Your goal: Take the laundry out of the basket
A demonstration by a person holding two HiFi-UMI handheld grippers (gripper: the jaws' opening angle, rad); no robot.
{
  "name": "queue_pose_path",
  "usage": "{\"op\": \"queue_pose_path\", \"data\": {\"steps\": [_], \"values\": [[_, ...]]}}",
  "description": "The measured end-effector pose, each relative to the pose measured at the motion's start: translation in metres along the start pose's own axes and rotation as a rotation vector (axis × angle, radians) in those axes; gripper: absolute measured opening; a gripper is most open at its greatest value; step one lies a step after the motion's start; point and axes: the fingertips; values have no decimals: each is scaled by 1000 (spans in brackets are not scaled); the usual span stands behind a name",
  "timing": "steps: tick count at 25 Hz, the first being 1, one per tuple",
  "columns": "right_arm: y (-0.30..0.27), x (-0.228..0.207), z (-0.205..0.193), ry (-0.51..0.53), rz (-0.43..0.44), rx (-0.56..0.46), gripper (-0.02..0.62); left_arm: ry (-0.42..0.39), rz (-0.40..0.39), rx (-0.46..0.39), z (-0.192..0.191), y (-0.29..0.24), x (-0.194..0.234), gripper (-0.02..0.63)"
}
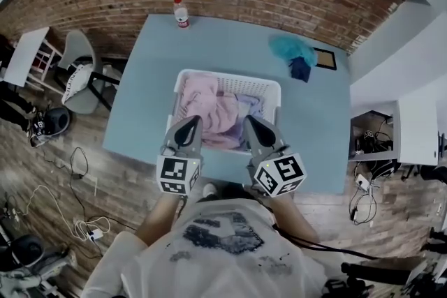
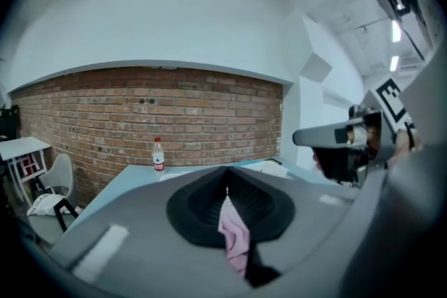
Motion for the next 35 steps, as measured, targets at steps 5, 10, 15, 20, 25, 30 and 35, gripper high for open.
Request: {"op": "queue_pose_path", "data": {"steps": [5,10,15,20,25,30,35], "values": [[-13,-14,-3,-23,40,13,-2,0,29,50,-8,-17,2,-9],[-22,-29,-6,-35,58,28,-2,34,53,126,-28,-31,7,36],[-30,-44,-10,-49,66,44,-2,50,65,219,-47,-48,11,160],[-38,-52,-16,-61,75,58,-2,97,71,284,-67,-62,13,302],[-46,-58,-20,-71,75,69,-2,155,85,323,-83,-73,17,421],[-53,-63,-23,-82,77,75,-2,183,78,385,-101,-81,19,474],[-58,-66,-29,-100,77,88,-2,185,118,450,-120,-88,33,474]]}}
Point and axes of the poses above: the fingertips, and each gripper's own axes: y backward along the fingers, x to its left, z out of its top, and after that the axes turned 15 degrees about -x, right-handed
